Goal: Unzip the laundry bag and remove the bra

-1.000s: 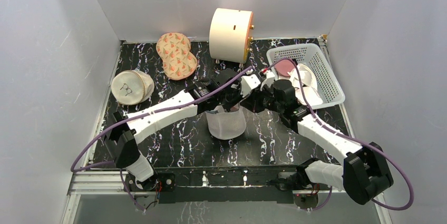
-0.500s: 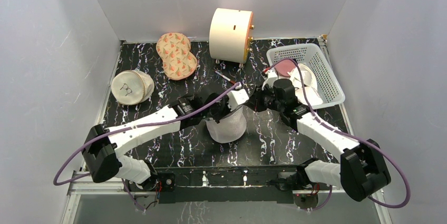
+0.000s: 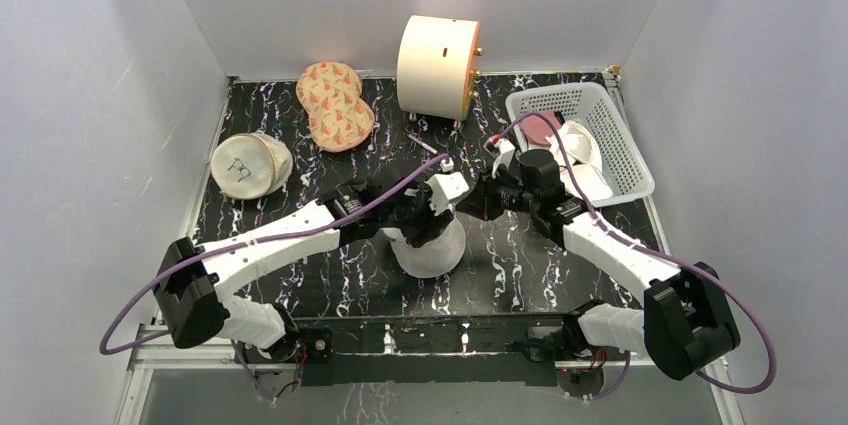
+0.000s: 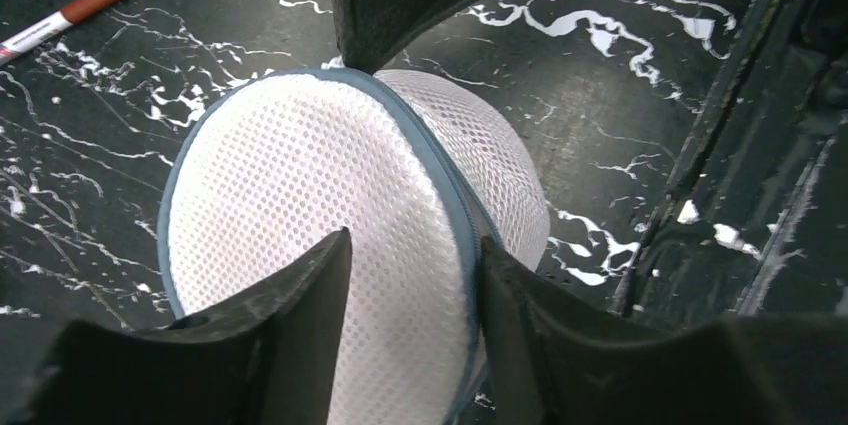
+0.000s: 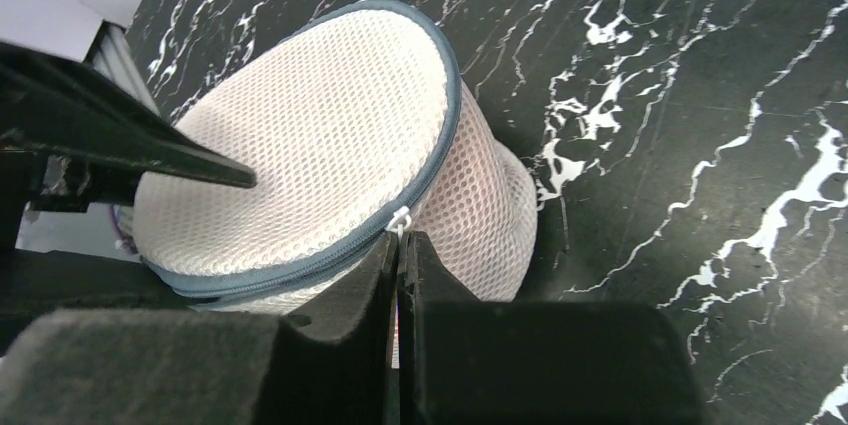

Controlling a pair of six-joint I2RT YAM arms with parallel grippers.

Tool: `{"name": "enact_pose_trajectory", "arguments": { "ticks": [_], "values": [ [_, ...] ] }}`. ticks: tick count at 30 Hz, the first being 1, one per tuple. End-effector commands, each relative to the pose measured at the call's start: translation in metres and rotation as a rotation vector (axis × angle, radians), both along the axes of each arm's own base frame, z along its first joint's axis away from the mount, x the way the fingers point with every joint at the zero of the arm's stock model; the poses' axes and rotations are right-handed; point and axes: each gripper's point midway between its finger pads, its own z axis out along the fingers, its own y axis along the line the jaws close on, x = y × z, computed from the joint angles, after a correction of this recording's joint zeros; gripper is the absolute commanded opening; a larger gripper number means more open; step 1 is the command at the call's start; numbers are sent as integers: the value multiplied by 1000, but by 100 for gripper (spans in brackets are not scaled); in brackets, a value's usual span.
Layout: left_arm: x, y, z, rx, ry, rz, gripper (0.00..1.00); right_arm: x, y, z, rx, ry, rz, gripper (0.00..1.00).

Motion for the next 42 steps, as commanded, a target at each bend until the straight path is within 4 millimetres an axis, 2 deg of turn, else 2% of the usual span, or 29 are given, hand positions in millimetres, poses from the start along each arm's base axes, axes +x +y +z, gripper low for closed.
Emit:
{"name": "enact_pose_trajectory", "arguments": {
  "ticks": [1,5,7,9,11,15,19,21,24,29,35,39,42],
  "values": [
    [-7,-16,35,-124,22,-21,52,-13,13,29,66,-71,76,0],
    [5,-24,44,-181,26,75,60,-18,17,36,91,-63,78,0],
    [10,-24,42,-177,29,127,62,-20,18,38,99,-61,79,0],
    [15,-25,31,-138,38,158,64,-22,19,39,105,-59,80,0],
    [18,-23,29,-110,33,185,70,-24,21,41,108,-59,84,0],
    [20,-21,29,-79,24,216,71,-27,23,42,111,-58,89,0],
    [19,-17,21,-27,5,240,68,-27,24,44,112,-57,86,0],
    [18,-16,17,-4,-2,251,64,-27,24,44,110,-57,85,0],
    [17,-13,14,17,-5,263,53,-25,23,41,98,-51,70,0],
    [18,-6,17,15,-30,272,39,-17,18,33,62,-49,18,0],
    [18,-1,11,48,-39,271,20,-6,16,37,47,-73,-14,0],
    [24,0,10,71,-60,280,7,-1,16,37,38,-78,-26,0],
    [34,-1,18,80,-117,276,0,5,13,36,22,-86,-62,0]
  ]
}}
